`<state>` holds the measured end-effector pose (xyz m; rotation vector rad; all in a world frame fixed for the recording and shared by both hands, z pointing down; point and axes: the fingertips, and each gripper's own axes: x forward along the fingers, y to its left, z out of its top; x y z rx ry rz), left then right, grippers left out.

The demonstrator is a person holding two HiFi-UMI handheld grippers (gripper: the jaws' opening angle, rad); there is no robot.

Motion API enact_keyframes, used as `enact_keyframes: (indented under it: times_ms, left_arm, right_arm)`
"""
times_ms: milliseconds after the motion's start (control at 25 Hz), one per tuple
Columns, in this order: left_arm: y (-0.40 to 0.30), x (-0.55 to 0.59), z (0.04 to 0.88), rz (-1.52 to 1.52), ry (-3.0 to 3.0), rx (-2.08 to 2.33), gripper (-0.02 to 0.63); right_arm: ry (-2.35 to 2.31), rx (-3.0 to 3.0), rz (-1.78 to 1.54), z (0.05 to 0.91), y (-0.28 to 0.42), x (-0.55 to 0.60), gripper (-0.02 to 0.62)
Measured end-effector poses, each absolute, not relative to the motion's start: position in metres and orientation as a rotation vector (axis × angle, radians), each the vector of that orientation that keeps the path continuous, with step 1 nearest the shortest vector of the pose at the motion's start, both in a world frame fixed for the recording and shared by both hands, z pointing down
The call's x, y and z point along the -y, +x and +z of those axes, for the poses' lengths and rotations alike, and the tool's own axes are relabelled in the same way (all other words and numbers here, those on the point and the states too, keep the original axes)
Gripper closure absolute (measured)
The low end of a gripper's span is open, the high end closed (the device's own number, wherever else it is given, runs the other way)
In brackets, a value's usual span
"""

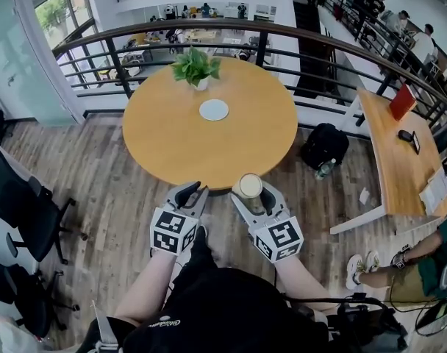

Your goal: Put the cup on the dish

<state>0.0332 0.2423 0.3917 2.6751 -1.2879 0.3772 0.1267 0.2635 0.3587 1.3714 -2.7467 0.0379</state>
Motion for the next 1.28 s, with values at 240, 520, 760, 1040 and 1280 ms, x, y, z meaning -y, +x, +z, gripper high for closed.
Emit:
enact_keyframes:
  times_ms: [240, 520, 760, 1040, 1280]
  left_arm:
    - [0.026, -0.204, 0.396, 0.377, 2.664, 1.281, 0.529]
    - [0.010, -0.152, 0.393, 0.381, 2.664, 1.267, 0.529]
    - [-0.002, -0.107, 0.393, 0.382, 2.659, 1.233, 0.529]
    - [-0.025, -0.048, 0.383, 0.367, 2.680, 1.201, 0.529]
    - [-0.047, 0.003, 0.378, 0.371, 2.707, 1.149, 0.529]
  right_arm:
    - [1.366, 2.742, 0.050, 0.361, 0.118, -0.225, 0.351]
    - [1.374, 2.731, 0.062, 0.358, 0.101, -0.174, 0.351]
    - [1.385, 2.698, 0.077, 0.357, 0.087, -0.131, 0.351]
    - [1.411, 2.676, 0.074, 0.347, 0.061, -0.075, 0.351]
    - [1.449, 2.650, 0.072, 0.341, 0.035, -0.024, 0.351]
